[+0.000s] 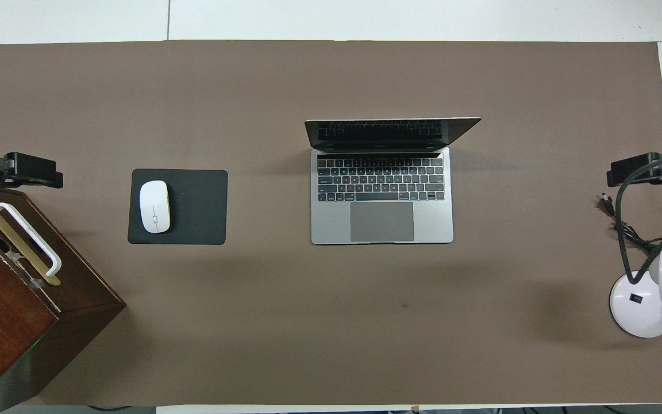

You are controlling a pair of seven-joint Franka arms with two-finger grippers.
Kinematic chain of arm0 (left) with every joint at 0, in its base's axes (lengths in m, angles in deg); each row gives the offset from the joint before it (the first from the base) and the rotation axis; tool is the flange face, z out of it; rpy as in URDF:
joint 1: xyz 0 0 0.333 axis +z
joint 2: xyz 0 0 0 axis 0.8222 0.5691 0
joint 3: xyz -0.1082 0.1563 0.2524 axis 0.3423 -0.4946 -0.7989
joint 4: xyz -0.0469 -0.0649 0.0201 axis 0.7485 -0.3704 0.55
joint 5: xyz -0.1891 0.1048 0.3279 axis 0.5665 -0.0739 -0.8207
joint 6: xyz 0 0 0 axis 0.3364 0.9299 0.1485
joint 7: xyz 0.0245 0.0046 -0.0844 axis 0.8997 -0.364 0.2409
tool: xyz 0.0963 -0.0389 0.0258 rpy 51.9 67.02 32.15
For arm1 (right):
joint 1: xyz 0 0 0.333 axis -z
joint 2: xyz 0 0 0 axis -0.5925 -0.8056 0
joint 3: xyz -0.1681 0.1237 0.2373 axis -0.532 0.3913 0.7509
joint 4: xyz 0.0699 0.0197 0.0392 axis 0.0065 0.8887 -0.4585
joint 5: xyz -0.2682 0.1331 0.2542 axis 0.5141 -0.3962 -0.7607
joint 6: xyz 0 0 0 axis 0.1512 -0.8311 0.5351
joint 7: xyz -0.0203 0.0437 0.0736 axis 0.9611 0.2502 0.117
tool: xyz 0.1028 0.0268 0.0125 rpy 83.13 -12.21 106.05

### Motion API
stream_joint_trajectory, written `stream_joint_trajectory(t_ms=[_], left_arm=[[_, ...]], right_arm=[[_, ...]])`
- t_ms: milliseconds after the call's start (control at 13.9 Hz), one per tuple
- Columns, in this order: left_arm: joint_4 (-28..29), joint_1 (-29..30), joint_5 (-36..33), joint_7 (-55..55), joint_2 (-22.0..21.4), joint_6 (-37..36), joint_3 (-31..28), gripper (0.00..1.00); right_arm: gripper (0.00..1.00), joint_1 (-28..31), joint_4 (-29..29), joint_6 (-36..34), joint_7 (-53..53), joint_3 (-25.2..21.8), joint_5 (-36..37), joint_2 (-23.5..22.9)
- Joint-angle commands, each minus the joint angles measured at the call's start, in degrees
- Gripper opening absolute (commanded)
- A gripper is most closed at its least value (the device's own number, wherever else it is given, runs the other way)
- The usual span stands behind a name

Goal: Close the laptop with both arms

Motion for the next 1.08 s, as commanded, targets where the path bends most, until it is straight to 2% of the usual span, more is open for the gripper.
stream_joint_trajectory(t_ms=[0,360,649,1009], left_arm=[[-1.22,0.67,-0.38,0.27,0.39,-1.28,0.43,1.00],[-1.05,0.67,-0.38,0.27,0.31,-1.11,0.52,1.00],[-0.96,0.67,-0.38,0.27,0.31,-1.11,0.52,1.00],[-0.96,0.67,-0.38,0.27,0.22,-1.11,0.43,1.00]], right_arm=[[1.00,0.31,0.04,0.76,-1.17,-0.15,-0.92,-0.01],[1.00,0.58,0.13,1.28,-2.39,-0.15,-1.00,-0.01],[1.00,0.67,0.39,3.38,-9.78,-1.38,-0.83,0.08],[1.00,0.66,0.40,4.54,-8.03,-1.29,-0.92,-0.10]])
